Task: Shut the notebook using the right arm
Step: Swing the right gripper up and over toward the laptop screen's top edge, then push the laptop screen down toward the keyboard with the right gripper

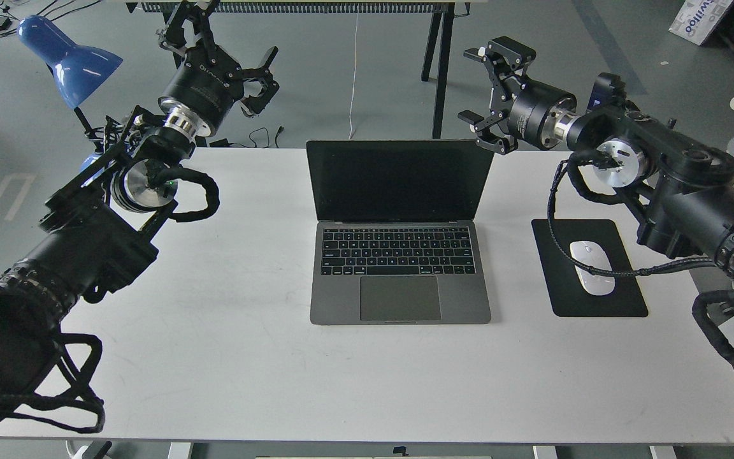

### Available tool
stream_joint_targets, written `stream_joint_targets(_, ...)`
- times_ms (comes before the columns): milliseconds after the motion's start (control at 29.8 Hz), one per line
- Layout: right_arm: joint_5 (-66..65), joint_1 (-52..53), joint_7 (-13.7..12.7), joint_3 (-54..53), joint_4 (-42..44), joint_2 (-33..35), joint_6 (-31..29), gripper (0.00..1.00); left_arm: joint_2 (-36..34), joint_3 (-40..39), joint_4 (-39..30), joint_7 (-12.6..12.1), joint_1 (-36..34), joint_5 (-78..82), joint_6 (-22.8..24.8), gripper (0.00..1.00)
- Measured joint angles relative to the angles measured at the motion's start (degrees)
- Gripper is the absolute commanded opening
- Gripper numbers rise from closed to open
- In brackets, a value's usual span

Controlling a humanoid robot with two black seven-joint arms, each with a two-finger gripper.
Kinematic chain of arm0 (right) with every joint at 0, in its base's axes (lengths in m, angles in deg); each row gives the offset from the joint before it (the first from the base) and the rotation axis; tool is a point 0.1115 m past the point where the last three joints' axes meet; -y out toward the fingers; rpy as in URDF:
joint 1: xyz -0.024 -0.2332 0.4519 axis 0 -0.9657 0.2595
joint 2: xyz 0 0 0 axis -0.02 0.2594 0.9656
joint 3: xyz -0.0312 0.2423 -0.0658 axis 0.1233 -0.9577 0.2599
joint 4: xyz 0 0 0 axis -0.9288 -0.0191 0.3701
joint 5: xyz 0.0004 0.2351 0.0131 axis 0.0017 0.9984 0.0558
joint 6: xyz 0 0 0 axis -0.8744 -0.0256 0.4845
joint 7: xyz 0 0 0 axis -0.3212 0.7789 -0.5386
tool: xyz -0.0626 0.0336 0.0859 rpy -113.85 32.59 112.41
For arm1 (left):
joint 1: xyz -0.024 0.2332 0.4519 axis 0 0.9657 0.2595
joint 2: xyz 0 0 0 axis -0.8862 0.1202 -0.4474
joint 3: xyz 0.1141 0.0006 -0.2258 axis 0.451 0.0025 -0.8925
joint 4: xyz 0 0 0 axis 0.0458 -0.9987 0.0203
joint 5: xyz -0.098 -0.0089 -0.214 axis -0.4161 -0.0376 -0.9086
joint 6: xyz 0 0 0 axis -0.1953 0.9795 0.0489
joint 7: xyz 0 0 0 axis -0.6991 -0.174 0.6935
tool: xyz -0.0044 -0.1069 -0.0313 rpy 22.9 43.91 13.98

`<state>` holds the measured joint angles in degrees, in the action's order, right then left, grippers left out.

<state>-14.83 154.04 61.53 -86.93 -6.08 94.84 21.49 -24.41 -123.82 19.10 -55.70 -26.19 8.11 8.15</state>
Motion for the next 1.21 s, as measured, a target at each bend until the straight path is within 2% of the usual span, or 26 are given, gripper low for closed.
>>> stream_joint_targets(335,-0.2,-2.4,-2.4,0.4,-2.3,0.0,-0.9,1.00,0.0,0.0,0.0,0.0,0.0,0.1,0.0,1.00)
stream_joint_targets(670,-0.5,-5.9,-2.6,1.9,-12.6,5.3,-0.9,1.00,-0.2,0.0,0.0,-0.1,-0.2,0.2,0.0,1.00)
stream_joint_targets(1207,-0.8,-9.5,-2.7,4.9,-13.4,5.7,-0.9,1.00,-0.2,0.0,0.0,0.0,-0.2,0.1,0.0,1.00)
